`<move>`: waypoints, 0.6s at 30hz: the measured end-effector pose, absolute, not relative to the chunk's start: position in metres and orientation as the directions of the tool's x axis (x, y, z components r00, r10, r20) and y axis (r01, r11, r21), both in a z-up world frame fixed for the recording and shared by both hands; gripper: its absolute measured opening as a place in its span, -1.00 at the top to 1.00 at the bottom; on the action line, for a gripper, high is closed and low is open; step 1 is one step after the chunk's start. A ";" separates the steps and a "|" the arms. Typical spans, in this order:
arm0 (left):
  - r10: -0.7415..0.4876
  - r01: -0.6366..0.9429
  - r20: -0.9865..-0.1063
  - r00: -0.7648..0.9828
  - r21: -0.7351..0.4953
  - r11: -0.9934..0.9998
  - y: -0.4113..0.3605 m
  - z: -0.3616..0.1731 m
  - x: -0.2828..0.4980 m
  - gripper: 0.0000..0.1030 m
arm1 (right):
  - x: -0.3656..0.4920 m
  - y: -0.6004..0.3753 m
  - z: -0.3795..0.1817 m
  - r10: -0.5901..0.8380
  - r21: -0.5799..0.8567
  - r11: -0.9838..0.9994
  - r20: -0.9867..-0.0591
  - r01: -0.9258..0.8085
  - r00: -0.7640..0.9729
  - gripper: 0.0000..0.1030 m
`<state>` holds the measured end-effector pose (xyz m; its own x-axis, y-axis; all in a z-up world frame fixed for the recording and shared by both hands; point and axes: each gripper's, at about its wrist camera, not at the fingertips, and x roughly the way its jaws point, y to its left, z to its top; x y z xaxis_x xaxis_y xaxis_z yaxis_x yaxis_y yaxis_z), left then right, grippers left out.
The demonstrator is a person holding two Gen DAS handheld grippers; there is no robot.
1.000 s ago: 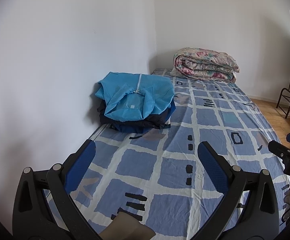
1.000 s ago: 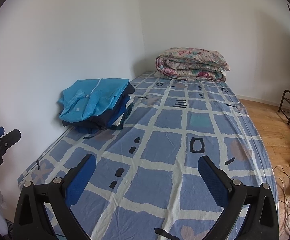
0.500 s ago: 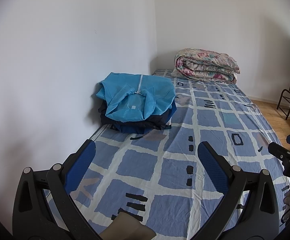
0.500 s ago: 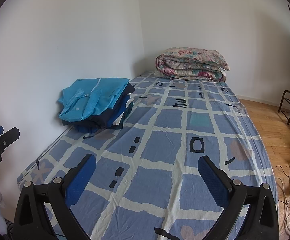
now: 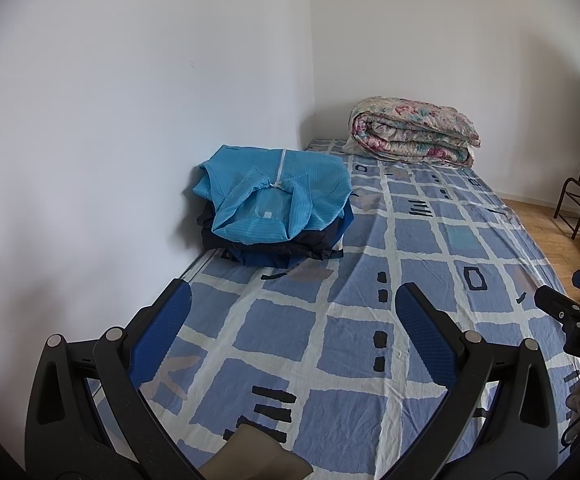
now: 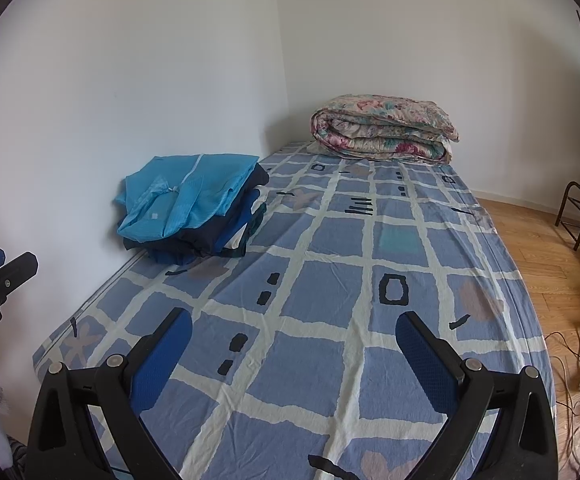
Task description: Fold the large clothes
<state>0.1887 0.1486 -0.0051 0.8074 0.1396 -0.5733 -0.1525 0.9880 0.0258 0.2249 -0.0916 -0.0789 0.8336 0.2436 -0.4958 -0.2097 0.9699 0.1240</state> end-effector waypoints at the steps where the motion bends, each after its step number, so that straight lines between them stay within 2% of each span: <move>1: 0.139 -0.152 -0.574 0.807 0.026 0.988 0.149 -0.005 0.189 -1.00 | 0.225 -0.092 -0.079 0.243 0.125 0.970 -0.495 -0.209 0.834 -0.99; 18: 0.140 -0.146 -0.554 0.820 0.034 0.989 0.153 -0.003 0.186 -1.00 | 0.225 -0.093 -0.079 0.244 0.125 0.970 -0.497 -0.210 0.833 -0.99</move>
